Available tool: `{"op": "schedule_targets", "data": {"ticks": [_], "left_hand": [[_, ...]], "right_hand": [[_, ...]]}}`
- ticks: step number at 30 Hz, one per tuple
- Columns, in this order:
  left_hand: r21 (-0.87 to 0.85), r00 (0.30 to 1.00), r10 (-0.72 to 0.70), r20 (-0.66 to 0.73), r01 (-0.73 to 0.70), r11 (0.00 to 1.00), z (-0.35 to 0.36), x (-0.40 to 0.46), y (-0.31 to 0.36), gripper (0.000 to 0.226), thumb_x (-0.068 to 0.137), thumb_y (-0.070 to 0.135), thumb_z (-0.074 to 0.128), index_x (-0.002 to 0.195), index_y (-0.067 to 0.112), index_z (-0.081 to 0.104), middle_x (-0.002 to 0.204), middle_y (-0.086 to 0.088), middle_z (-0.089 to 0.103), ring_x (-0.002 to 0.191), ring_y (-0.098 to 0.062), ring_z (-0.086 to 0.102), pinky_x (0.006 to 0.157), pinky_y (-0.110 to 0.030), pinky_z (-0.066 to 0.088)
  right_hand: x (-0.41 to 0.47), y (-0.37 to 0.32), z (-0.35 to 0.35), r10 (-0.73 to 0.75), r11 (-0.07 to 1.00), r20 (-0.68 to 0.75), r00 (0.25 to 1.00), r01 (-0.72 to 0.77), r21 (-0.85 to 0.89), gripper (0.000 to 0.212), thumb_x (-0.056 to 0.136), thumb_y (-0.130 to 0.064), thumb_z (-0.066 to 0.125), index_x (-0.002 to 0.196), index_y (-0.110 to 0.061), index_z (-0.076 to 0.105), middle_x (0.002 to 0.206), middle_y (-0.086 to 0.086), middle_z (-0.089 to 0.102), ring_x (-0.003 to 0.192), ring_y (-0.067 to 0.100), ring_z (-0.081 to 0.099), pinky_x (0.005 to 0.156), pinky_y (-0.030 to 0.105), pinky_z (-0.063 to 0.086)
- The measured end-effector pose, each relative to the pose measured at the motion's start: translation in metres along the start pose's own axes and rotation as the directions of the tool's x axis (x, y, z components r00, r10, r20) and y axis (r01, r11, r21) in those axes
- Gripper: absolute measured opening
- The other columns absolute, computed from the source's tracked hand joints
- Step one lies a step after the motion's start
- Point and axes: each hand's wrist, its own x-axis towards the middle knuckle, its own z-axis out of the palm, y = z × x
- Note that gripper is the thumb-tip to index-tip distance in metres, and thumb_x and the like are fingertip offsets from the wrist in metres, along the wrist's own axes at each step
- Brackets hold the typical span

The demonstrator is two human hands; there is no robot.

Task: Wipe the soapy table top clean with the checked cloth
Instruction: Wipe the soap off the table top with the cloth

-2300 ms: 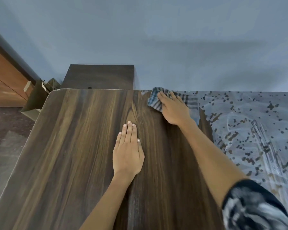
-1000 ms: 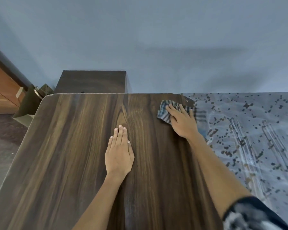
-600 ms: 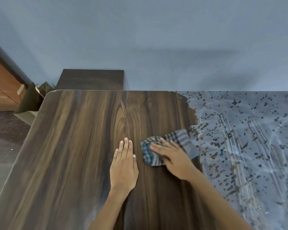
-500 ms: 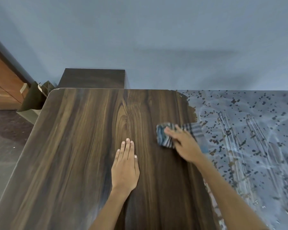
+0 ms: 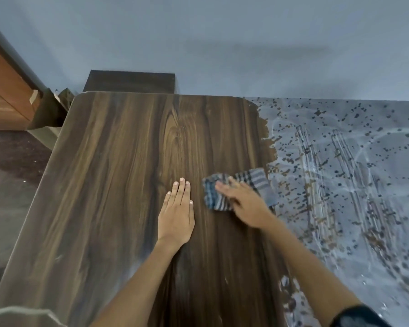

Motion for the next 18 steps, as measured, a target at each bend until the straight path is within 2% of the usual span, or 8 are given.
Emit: {"op": "schedule_targets", "data": {"ticks": [2,4,6,10,12,14,16,18], "left_hand": [[-0.007,1.0,-0.002,-0.005,0.002,1.0,0.0,-0.01,0.001,0.057,0.094,0.03,0.008,0.145,0.006,0.021,0.153,-0.007,0.022,0.141,-0.016,0.011,0.114,-0.031,0.01],[-0.011,1.0,-0.009,0.005,0.009,1.0,0.001,-0.02,0.002,0.058,0.094,0.031,0.007,0.145,0.006,0.02,0.153,-0.007,0.02,0.142,-0.018,0.012,0.114,-0.031,0.009],[-0.021,1.0,-0.019,0.017,0.019,1.0,0.001,-0.029,0.004,0.06,0.093,0.032,0.005,0.145,0.006,0.019,0.154,-0.007,0.019,0.143,-0.019,0.013,0.115,-0.031,0.009],[-0.038,0.998,-0.026,0.062,0.028,0.999,-0.001,-0.042,0.006,0.058,0.094,0.032,0.003,0.147,0.009,0.011,0.156,-0.005,0.009,0.144,-0.017,0.005,0.116,-0.029,0.003],[-0.045,0.996,-0.022,0.086,0.026,0.999,-0.002,-0.05,0.005,0.053,0.098,0.028,0.01,0.148,0.01,0.008,0.157,-0.005,0.006,0.144,-0.016,0.001,0.116,-0.029,0.001],[-0.036,0.996,-0.006,0.086,0.009,0.999,-0.003,-0.058,0.005,0.058,0.095,0.033,0.004,0.147,0.01,0.008,0.157,-0.005,0.006,0.144,-0.017,0.001,0.116,-0.029,0.002],[-0.033,0.997,0.011,0.076,-0.009,0.999,-0.004,-0.066,0.005,0.066,0.089,0.036,-0.004,0.147,0.009,0.011,0.156,-0.005,0.008,0.144,-0.018,0.004,0.115,-0.028,0.002],[-0.039,0.997,0.019,0.079,-0.016,0.999,-0.005,-0.072,0.005,0.068,0.088,0.037,-0.006,0.147,0.008,0.011,0.156,-0.005,0.009,0.144,-0.018,0.004,0.114,-0.027,0.001]], "right_hand": [[0.017,0.019,-0.015,0.136,0.99,-0.042,0.99,-0.135,0.036,0.051,0.094,-0.003,0.041,0.141,-0.022,0.037,0.148,-0.009,0.033,0.143,0.016,0.014,0.118,0.033,0.009],[0.037,0.016,-0.013,0.255,0.967,-0.066,0.965,-0.253,0.03,0.049,0.097,-0.005,0.036,0.143,-0.02,0.034,0.152,-0.006,0.028,0.144,0.022,0.009,0.117,0.034,0.006],[0.045,-0.002,0.001,0.29,0.957,-0.081,0.953,-0.29,0.013,0.048,0.098,-0.006,0.033,0.145,-0.019,0.032,0.154,-0.005,0.023,0.145,0.025,0.006,0.115,0.033,0.001],[0.003,-0.045,0.032,0.126,0.992,-0.057,0.99,-0.125,0.021,0.05,0.096,-0.005,0.036,0.144,-0.021,0.032,0.152,-0.005,0.027,0.144,0.02,0.007,0.113,0.026,-0.003],[-0.035,-0.057,0.039,0.025,0.999,-0.016,1.0,-0.024,0.033,0.051,0.096,-0.004,0.038,0.144,-0.02,0.032,0.151,-0.007,0.028,0.142,0.012,0.005,0.11,0.018,-0.008],[-0.071,-0.055,0.039,-0.04,0.999,0.037,0.998,0.039,0.035,0.053,0.094,-0.003,0.04,0.143,-0.022,0.033,0.149,-0.013,0.027,0.138,0.002,0.002,0.106,0.009,-0.012],[-0.09,-0.037,0.026,-0.026,0.999,0.058,0.998,0.024,0.035,0.055,0.093,-0.002,0.043,0.142,-0.025,0.036,0.147,-0.016,0.03,0.139,0.002,0.006,0.11,0.012,-0.006],[-0.083,-0.018,0.013,0.05,0.998,0.04,0.998,-0.051,0.035,0.054,0.093,0.0,0.043,0.141,-0.025,0.038,0.146,-0.014,0.033,0.141,0.007,0.01,0.115,0.023,0.002]]}}
